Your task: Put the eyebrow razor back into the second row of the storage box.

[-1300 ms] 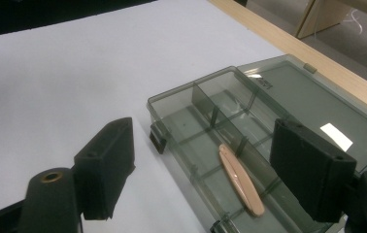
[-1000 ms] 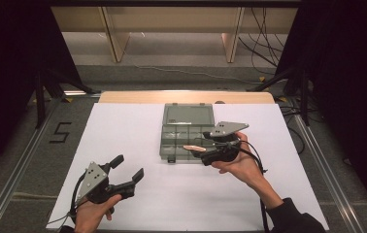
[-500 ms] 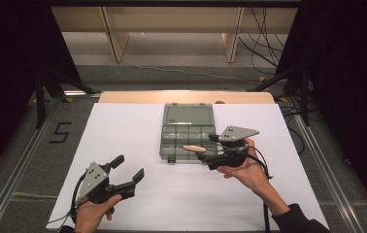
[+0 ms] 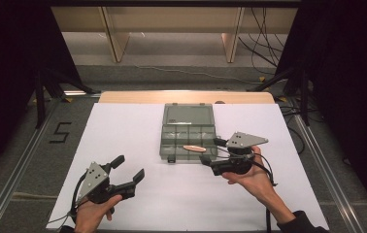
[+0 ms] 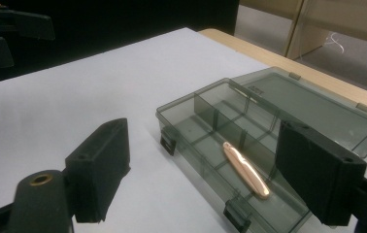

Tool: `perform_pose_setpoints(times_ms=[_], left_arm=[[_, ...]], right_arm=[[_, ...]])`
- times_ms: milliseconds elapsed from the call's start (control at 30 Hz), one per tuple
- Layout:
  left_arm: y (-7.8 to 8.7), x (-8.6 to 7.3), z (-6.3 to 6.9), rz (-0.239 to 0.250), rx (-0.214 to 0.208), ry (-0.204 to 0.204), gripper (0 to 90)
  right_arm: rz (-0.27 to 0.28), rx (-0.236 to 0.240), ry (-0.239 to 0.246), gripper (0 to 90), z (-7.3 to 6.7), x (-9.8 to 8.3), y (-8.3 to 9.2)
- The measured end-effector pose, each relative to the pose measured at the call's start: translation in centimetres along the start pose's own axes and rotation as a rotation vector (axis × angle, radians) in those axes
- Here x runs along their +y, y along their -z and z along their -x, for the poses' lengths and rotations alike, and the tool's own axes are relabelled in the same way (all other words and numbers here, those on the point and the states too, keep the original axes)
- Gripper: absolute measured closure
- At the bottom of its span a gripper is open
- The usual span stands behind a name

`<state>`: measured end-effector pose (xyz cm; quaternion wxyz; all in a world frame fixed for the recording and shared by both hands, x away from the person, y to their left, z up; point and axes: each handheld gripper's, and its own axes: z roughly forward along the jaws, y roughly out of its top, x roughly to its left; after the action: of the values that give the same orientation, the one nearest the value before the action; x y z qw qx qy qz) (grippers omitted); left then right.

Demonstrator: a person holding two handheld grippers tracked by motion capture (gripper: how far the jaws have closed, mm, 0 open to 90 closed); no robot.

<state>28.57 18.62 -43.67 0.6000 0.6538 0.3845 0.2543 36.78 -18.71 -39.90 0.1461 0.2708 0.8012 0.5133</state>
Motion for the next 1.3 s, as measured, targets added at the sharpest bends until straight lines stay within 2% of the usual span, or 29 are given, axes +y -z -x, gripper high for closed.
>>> perform_pose_setpoints(times_ms=[33, 67, 100, 167, 333, 467, 567, 600, 633, 700, 767, 800, 833, 933, 1100, 1133, 1233, 1300], left_arm=[[0.0, 0.0, 0.0, 0.0, 0.0, 0.0, 16.6], [0.0, 0.0, 0.0, -0.001, 0.0, 0.0, 16.6], [0.0, 0.0, 0.0, -0.001, 0.0, 0.0, 16.6], [0.0, 0.0, 0.0, -0.001, 0.0, 0.001, 16.6], [0.0, 0.0, 0.0, -0.001, -0.001, 0.002, 16.6], [0.0, 0.0, 0.0, -0.003, -0.002, 0.0, 16.6], [0.0, 0.0, 0.0, -0.006, -0.004, -0.003, 16.6], [0.0, 0.0, 0.0, -0.006, -0.004, -0.004, 16.6], [-0.1, 0.0, 0.0, -0.006, -0.005, -0.004, 16.6], [-0.1, 0.0, 0.1, -0.006, -0.005, -0.003, 16.6], [-0.1, 0.0, 0.1, -0.006, -0.005, -0.003, 16.6], [-0.1, 0.0, 0.1, -0.006, -0.005, -0.003, 16.6], [-0.1, 0.0, 0.1, -0.006, -0.005, -0.003, 16.6], [-0.1, 0.0, 0.1, -0.006, -0.005, -0.004, 16.6], [-0.1, 0.0, 0.1, -0.006, -0.005, -0.004, 16.6], [-0.1, 0.0, 0.1, -0.005, -0.005, -0.003, 16.6], [-0.1, 0.0, 0.1, -0.004, -0.005, -0.003, 16.6], [-0.1, 0.0, 0.1, -0.005, -0.006, -0.003, 16.6]], right_arm=[[0.006, -0.015, 0.015, 21.1, 0.1, -0.1, 0.1], [0.005, -0.02, 0.005, 20.9, 0.0, -0.2, 0.2], [0.002, -0.002, -0.009, 20.9, 0.0, -0.3, 0.3], [0.012, -0.021, 0.0, 20.9, 0.1, -0.5, 0.6], [0.026, -0.022, -0.016, 20.4, 0.0, -1.0, 0.9], [0.039, -0.039, -0.008, 20.1, 0.1, -1.3, 1.4], [0.056, -0.049, -0.019, 19.9, 0.1, -1.5, 1.8], [0.055, -0.037, -0.033, 19.9, 0.1, -1.6, 2.0], [0.056, -0.054, -0.022, 19.9, 0.2, -1.7, 2.2], [0.053, -0.049, -0.038, 19.7, 0.1, -1.9, 2.4], [0.073, -0.066, -0.027, 19.6, 0.2, -2.2, 2.5], [0.059, -0.059, -0.037, 19.7, 0.2, -2.3, 2.7], [0.067, -0.052, -0.044, 19.6, 0.2, -2.4, 2.7], [0.067, -0.063, -0.048, 19.6, 0.1, -2.6, 3.1], [0.096, -0.057, -0.058, 19.4, 0.0, -2.9, 3.3], [0.076, -0.059, -0.057, 19.5, 0.0, -2.9, 3.4], [0.079, -0.056, -0.06, 19.4, 0.0, -3.2, 3.7], [0.09, -0.071, -0.055, 19.4, 0.0, -3.4, 3.8]])
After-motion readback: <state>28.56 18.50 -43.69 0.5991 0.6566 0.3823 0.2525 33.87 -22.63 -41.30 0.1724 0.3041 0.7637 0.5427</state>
